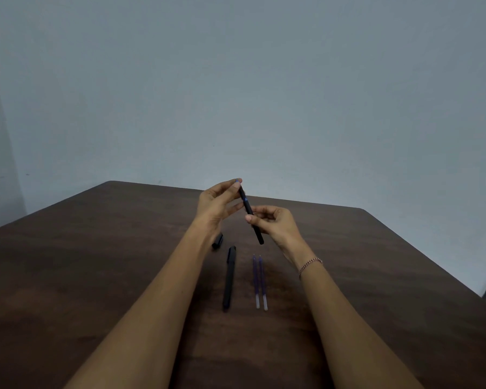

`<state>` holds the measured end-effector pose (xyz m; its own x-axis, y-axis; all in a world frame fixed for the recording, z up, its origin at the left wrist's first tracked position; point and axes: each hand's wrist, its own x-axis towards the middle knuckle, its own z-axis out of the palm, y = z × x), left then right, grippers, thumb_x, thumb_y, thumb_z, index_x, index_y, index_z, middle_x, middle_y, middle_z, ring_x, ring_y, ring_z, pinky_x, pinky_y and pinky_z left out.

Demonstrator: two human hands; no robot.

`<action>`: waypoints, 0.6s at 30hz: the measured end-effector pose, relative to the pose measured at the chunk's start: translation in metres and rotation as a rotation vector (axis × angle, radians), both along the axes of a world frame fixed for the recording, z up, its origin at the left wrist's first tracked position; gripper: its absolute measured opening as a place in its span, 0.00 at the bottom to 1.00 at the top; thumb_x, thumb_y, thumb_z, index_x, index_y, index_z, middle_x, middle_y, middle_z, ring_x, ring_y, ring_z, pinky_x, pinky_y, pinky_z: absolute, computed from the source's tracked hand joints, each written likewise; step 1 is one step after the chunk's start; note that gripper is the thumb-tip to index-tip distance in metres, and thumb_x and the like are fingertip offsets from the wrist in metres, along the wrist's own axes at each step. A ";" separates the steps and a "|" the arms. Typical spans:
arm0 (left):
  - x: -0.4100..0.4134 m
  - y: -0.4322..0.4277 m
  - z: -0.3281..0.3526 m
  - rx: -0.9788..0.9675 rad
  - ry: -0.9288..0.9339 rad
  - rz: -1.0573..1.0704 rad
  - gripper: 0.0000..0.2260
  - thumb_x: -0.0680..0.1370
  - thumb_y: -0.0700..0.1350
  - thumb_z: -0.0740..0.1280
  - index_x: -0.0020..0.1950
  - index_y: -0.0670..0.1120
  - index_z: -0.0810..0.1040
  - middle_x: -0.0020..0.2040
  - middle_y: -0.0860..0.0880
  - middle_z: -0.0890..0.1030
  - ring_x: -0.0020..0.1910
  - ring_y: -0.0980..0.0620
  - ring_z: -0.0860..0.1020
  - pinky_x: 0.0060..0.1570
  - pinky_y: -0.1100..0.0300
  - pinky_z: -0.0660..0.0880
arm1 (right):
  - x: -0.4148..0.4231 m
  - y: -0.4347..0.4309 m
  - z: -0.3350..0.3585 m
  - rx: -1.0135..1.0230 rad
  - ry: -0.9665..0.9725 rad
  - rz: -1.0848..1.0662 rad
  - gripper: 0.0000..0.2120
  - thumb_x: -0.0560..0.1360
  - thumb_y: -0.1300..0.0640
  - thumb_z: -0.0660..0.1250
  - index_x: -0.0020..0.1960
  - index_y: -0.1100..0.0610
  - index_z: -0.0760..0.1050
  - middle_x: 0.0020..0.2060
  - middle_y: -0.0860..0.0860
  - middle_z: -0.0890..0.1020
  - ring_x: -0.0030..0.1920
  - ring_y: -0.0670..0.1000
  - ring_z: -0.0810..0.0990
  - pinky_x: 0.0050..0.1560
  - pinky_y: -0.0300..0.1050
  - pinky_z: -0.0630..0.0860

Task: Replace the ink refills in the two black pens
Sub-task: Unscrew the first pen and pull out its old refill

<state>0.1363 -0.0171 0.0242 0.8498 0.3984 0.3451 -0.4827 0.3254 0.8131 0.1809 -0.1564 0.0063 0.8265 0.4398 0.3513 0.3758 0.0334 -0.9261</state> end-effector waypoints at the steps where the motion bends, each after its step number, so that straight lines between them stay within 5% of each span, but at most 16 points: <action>1: 0.000 0.000 0.000 0.002 -0.007 -0.009 0.06 0.76 0.37 0.66 0.52 0.41 0.79 0.48 0.46 0.82 0.49 0.50 0.81 0.45 0.59 0.81 | 0.000 0.000 0.000 -0.002 0.000 0.002 0.13 0.69 0.61 0.74 0.53 0.61 0.79 0.45 0.58 0.80 0.47 0.51 0.80 0.45 0.33 0.79; 5: -0.002 0.000 0.000 0.043 -0.025 -0.038 0.11 0.78 0.33 0.61 0.59 0.41 0.76 0.51 0.45 0.82 0.50 0.52 0.82 0.45 0.62 0.79 | -0.002 0.001 0.000 0.003 -0.002 0.013 0.10 0.69 0.61 0.74 0.50 0.58 0.79 0.44 0.56 0.81 0.45 0.50 0.80 0.41 0.31 0.78; 13: -0.004 0.001 0.000 0.007 -0.033 -0.024 0.09 0.77 0.33 0.63 0.50 0.44 0.80 0.41 0.48 0.85 0.44 0.52 0.84 0.40 0.62 0.79 | -0.003 0.000 0.002 0.000 -0.019 0.021 0.10 0.69 0.60 0.74 0.49 0.57 0.80 0.41 0.51 0.81 0.44 0.47 0.81 0.44 0.32 0.78; 18: -0.003 0.002 0.003 -0.002 -0.032 -0.074 0.10 0.77 0.33 0.62 0.52 0.43 0.80 0.44 0.48 0.85 0.46 0.51 0.83 0.41 0.62 0.79 | -0.002 0.001 0.001 0.001 -0.023 0.014 0.10 0.69 0.60 0.74 0.50 0.58 0.80 0.41 0.52 0.81 0.44 0.48 0.81 0.45 0.33 0.79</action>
<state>0.1334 -0.0147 0.0272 0.8653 0.3360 0.3720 -0.4833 0.3626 0.7969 0.1793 -0.1557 0.0077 0.8118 0.4512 0.3706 0.3965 0.0400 -0.9172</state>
